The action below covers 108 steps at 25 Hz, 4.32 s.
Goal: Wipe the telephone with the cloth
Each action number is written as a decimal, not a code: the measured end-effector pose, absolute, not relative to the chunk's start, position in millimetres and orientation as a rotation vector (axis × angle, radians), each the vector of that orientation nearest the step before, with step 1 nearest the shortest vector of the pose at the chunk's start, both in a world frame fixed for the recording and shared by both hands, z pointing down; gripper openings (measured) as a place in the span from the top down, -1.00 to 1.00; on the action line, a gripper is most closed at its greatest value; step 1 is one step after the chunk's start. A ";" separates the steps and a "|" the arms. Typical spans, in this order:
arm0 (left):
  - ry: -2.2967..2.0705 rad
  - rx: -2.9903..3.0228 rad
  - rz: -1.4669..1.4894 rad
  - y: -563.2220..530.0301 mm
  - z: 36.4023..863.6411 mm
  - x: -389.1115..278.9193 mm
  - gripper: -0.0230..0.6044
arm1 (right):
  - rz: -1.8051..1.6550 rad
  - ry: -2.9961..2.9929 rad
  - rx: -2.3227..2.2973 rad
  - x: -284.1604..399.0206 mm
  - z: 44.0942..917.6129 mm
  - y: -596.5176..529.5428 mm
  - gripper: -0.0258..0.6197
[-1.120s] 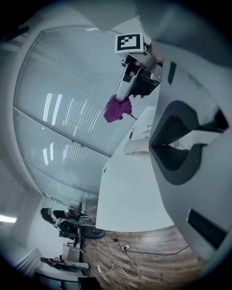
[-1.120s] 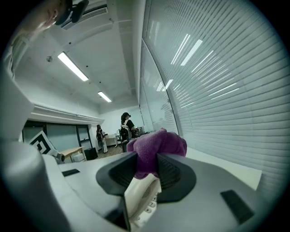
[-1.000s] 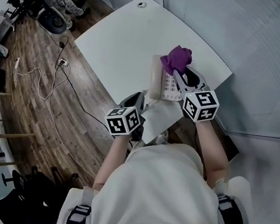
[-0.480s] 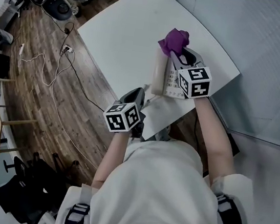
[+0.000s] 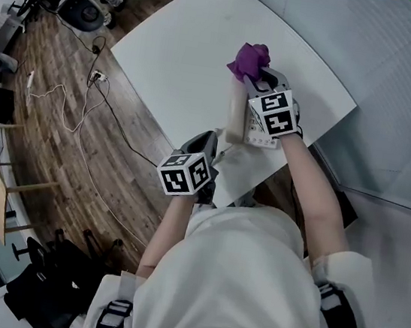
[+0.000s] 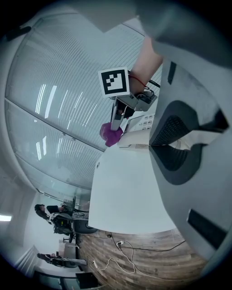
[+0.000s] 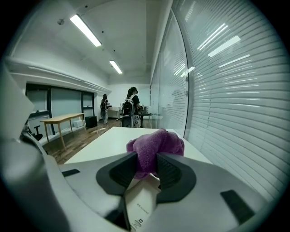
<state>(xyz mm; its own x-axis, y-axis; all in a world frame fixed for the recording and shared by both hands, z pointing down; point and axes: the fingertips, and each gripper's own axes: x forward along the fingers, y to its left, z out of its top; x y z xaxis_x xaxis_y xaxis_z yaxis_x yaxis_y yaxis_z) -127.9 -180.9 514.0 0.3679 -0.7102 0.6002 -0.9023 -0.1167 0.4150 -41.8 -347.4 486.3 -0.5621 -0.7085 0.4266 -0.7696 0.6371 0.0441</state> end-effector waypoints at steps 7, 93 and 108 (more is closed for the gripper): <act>-1.380 1.895 0.347 -193.6 517.4 -128.3 0.86 | 0.168 -2.394 1.151 -45.7 502.5 -356.8 0.51; -1.418 1.937 0.382 -169.3 518.1 -122.0 0.86 | 0.387 -2.449 0.817 -50.0 562.8 -130.8 0.51; -1.361 1.971 0.474 -217.2 530.8 -81.9 0.18 | 0.535 -2.485 1.460 55.3 497.1 -186.7 0.51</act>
<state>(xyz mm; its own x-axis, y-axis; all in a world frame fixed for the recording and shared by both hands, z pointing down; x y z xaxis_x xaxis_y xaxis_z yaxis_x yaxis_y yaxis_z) -81.9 -217.2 530.8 0.3853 -0.6692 0.6354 -0.9191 -0.2166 0.3293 55.3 -186.7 497.1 -0.4872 -0.7970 0.3570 -0.8733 0.4433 -0.2020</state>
